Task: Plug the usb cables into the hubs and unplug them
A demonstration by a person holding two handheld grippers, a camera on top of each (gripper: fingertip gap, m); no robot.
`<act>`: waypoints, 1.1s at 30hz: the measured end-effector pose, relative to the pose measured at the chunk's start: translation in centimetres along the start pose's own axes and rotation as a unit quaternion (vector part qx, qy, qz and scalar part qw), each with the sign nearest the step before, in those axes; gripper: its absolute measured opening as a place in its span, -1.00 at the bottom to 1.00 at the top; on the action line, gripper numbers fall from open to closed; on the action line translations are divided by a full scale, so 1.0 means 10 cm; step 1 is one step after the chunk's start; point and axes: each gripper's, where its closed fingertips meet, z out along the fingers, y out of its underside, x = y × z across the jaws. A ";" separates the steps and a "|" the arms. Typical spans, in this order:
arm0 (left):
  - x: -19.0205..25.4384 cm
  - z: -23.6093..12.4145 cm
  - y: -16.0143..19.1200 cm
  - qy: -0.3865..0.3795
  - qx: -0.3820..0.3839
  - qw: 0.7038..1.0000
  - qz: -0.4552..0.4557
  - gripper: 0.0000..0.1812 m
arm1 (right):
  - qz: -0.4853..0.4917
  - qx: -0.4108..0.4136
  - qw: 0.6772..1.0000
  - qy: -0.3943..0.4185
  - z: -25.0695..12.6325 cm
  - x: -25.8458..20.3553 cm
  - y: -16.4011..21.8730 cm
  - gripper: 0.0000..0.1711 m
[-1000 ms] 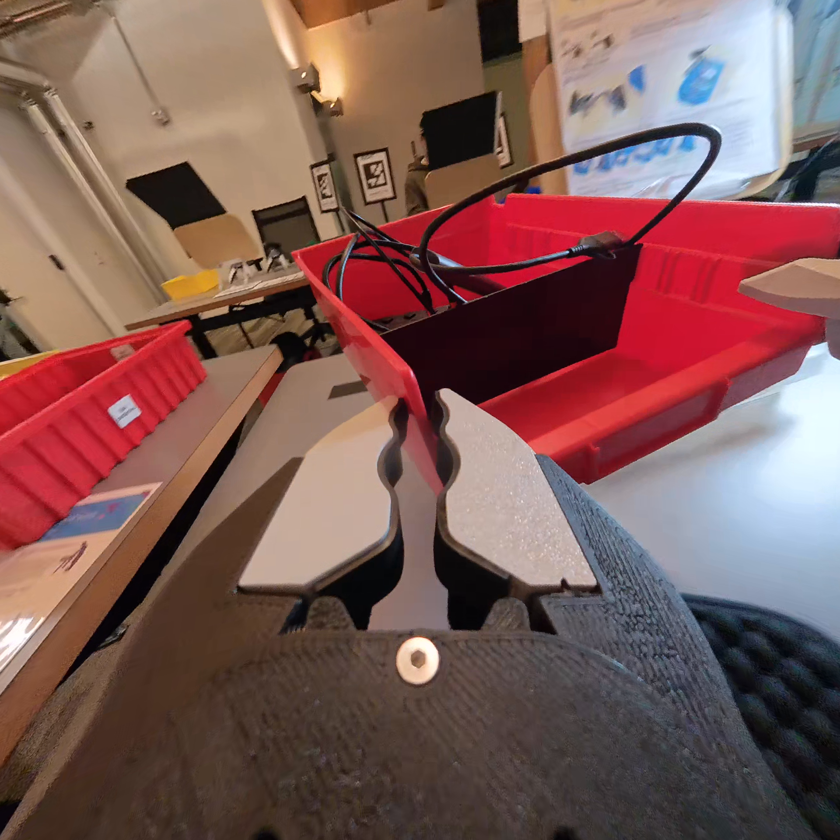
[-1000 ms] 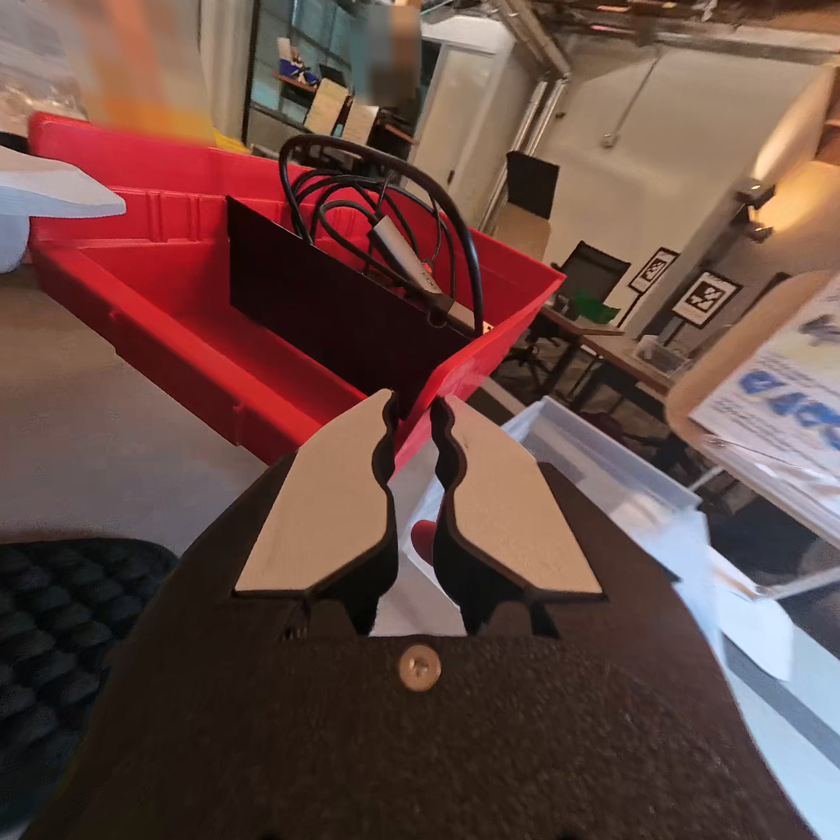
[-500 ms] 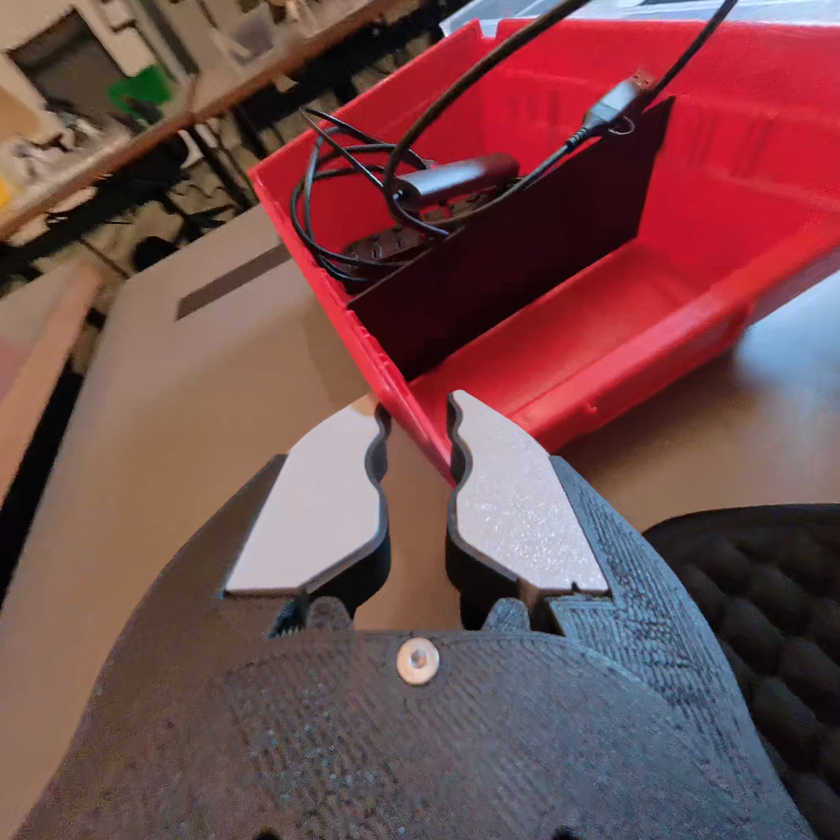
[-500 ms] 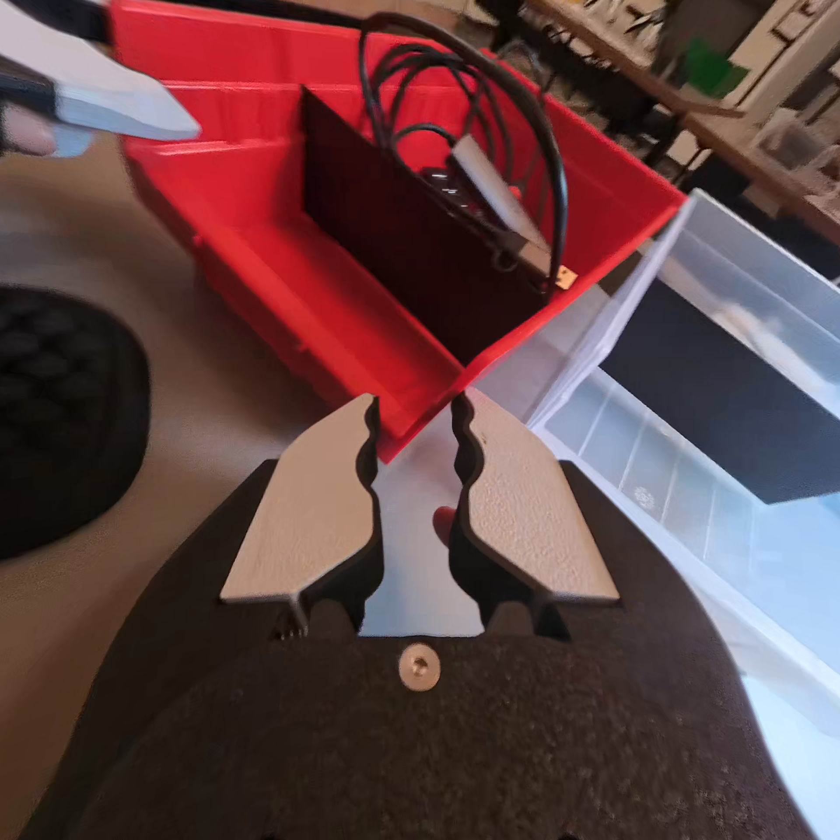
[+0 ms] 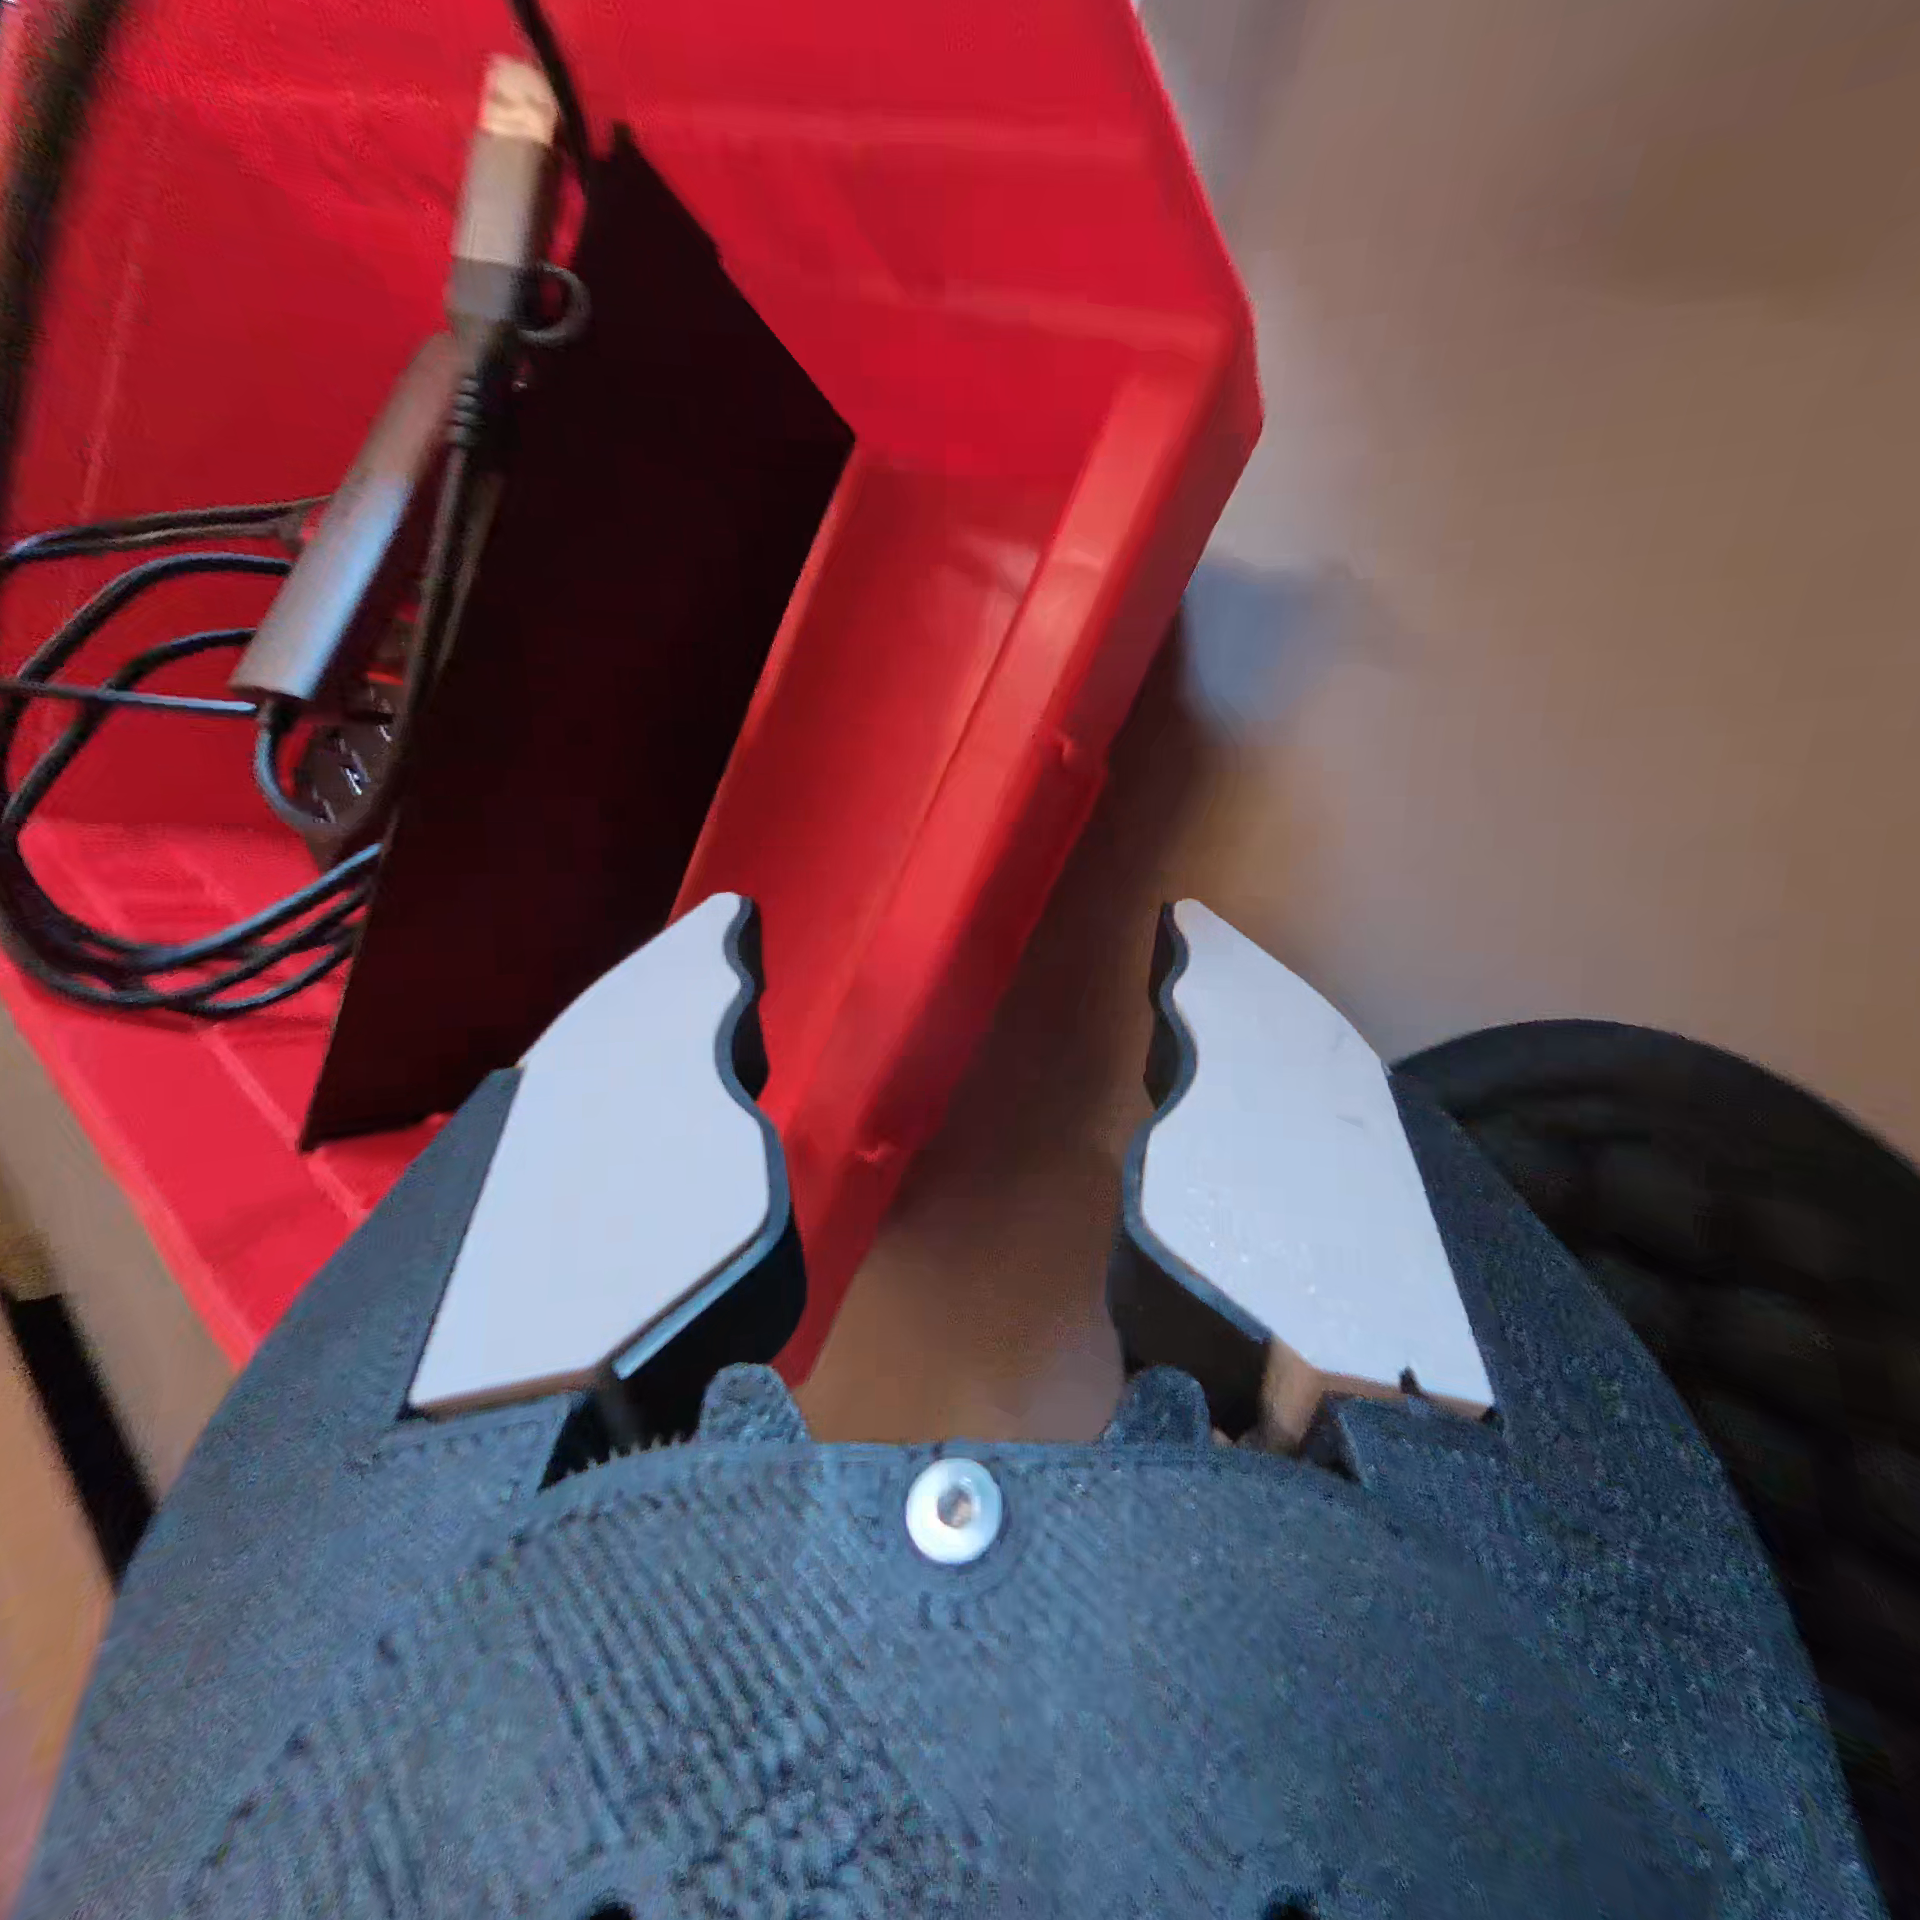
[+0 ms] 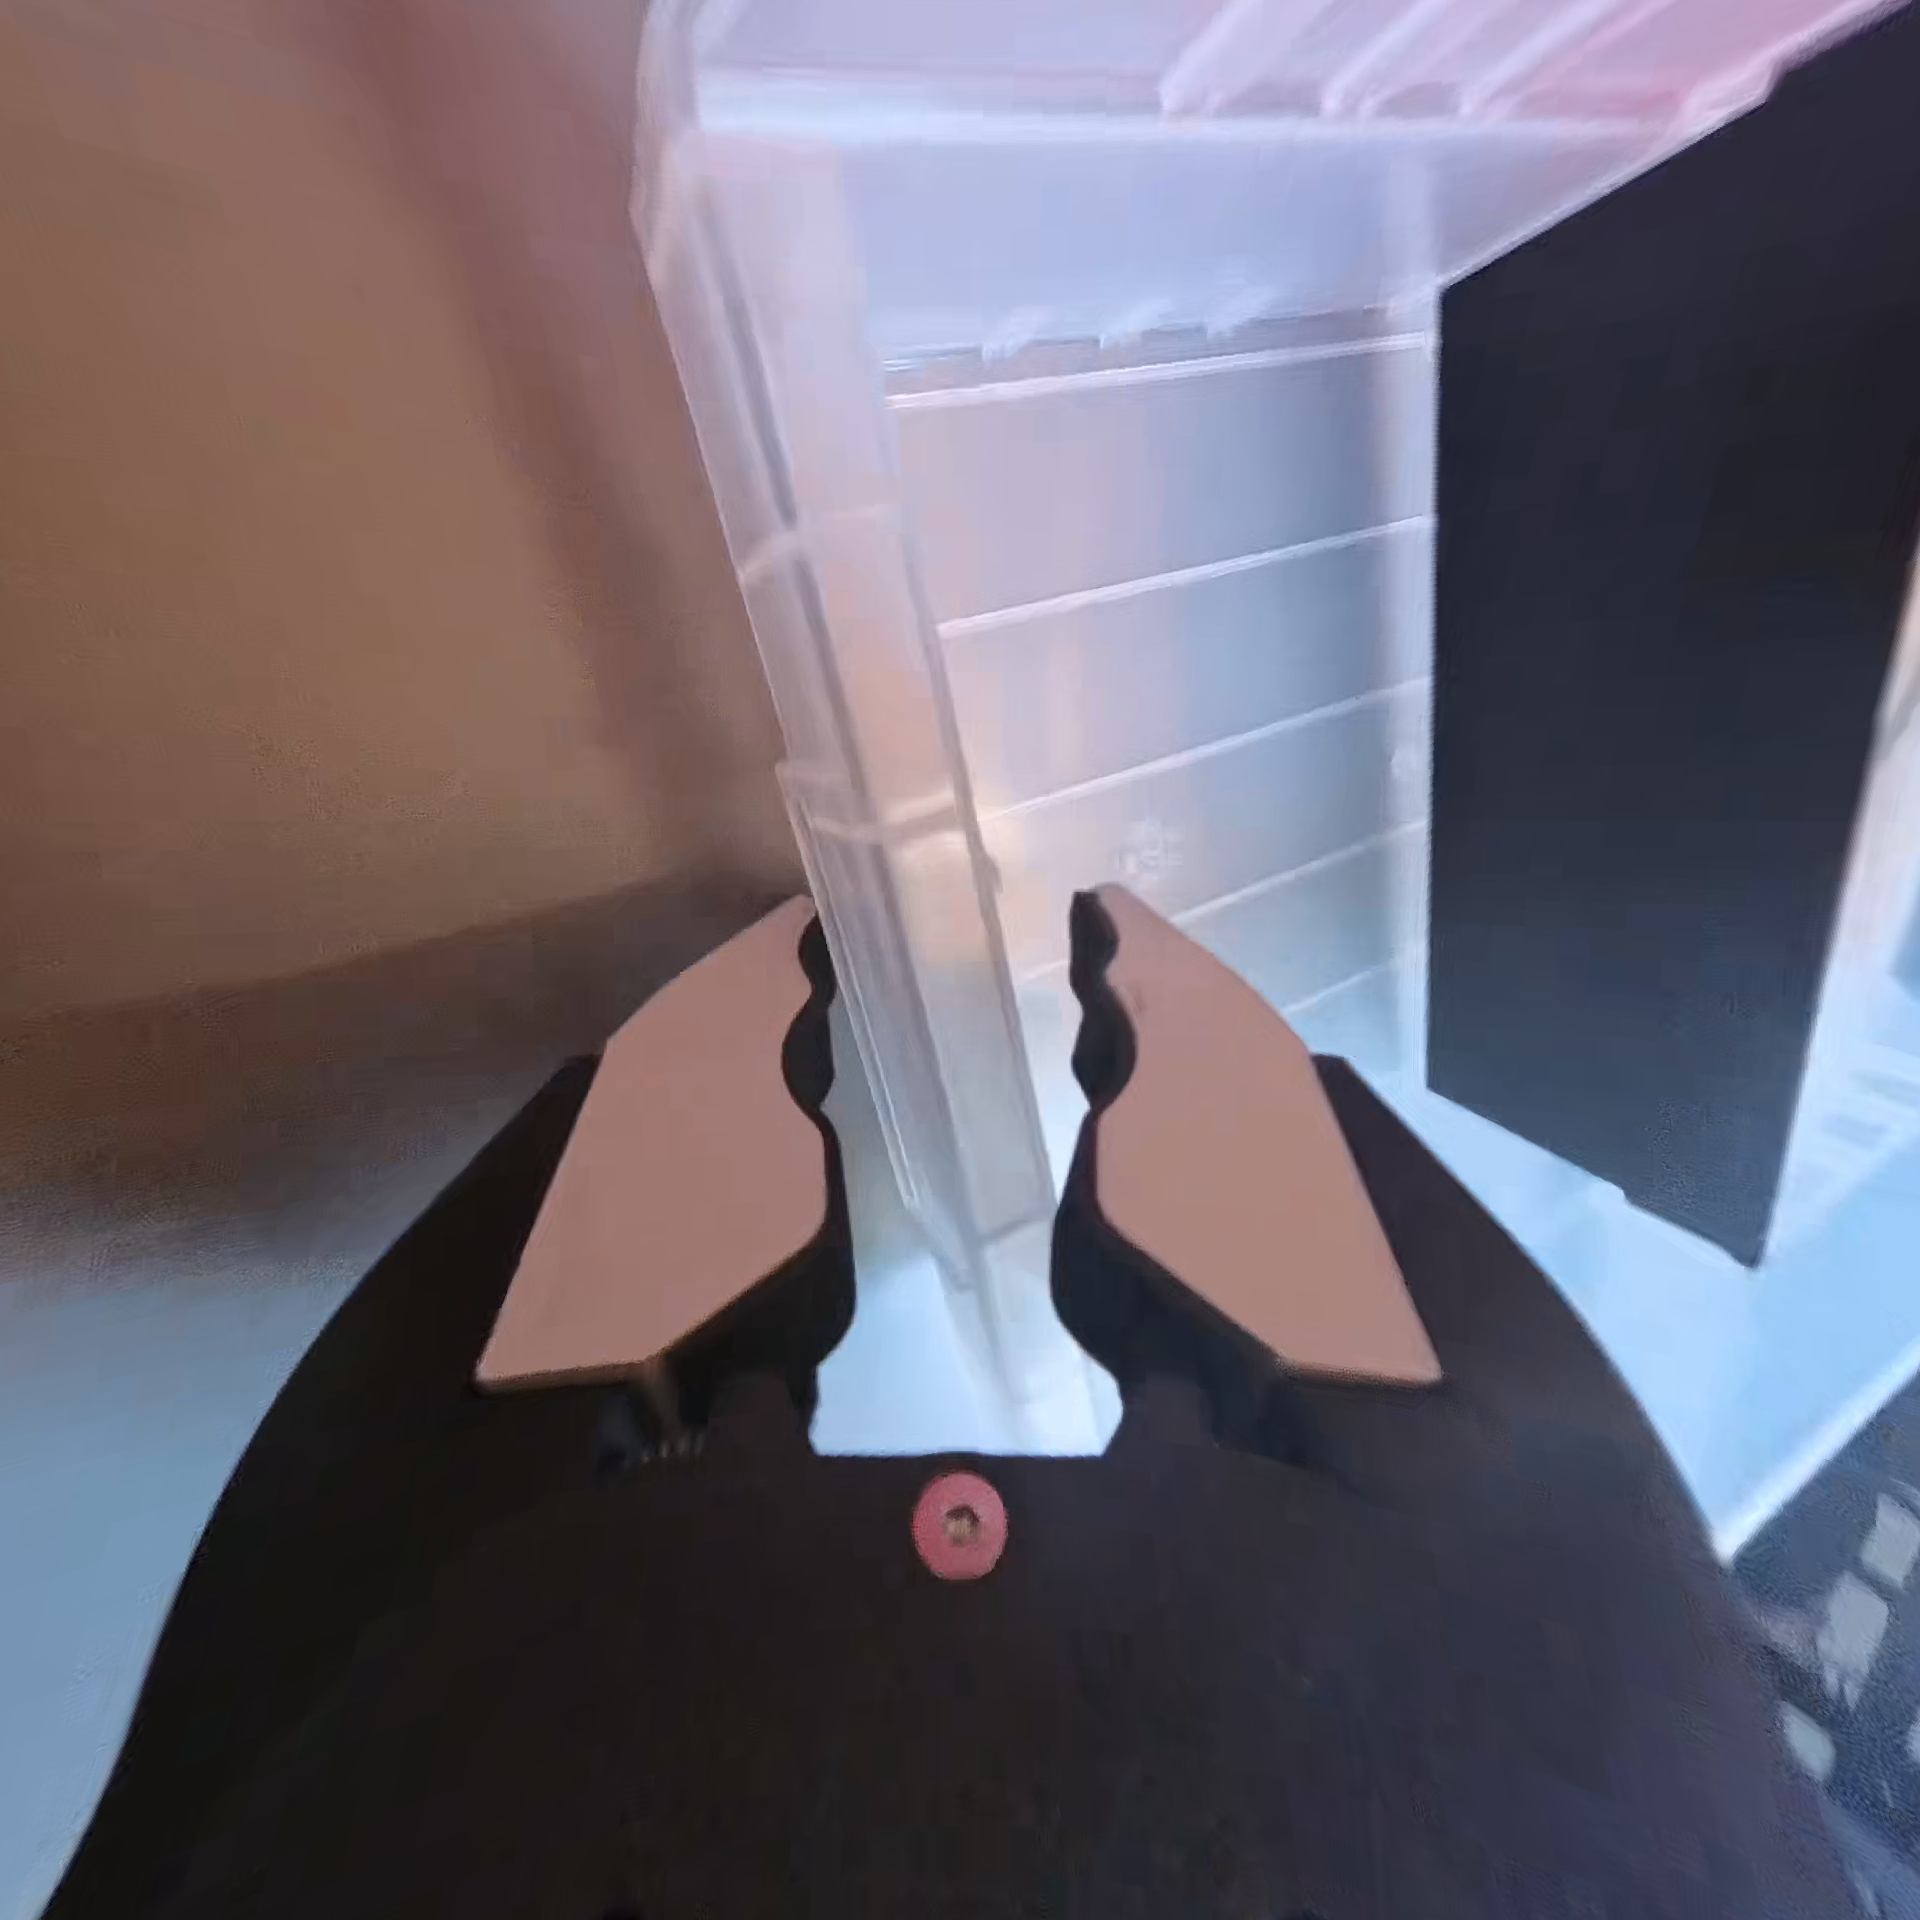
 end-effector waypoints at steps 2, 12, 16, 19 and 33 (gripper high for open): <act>-0.03 0.14 0.04 -0.018 -0.019 0.999 0.039 -0.28 | -0.024 0.003 1.000 0.016 -0.07 -0.09 0.04 -0.54; -0.02 0.19 0.03 -0.093 -0.020 0.988 0.120 -0.61 | 0.107 -0.060 0.981 0.150 -0.85 -0.83 1.13 -0.63; -0.13 0.32 -0.07 -0.089 -0.033 0.988 0.120 -0.62 | 0.108 -0.086 0.977 0.164 -0.91 -0.59 1.65 -0.63; -0.37 0.50 -0.11 -0.098 -0.045 0.989 0.103 -0.62 | 0.092 -0.104 0.975 0.176 -0.84 -0.26 1.94 -0.63; -1.90 0.06 -0.55 -0.136 0.066 0.984 -0.096 -0.52 | 0.317 0.149 0.907 0.235 -1.08 0.16 0.99 -0.45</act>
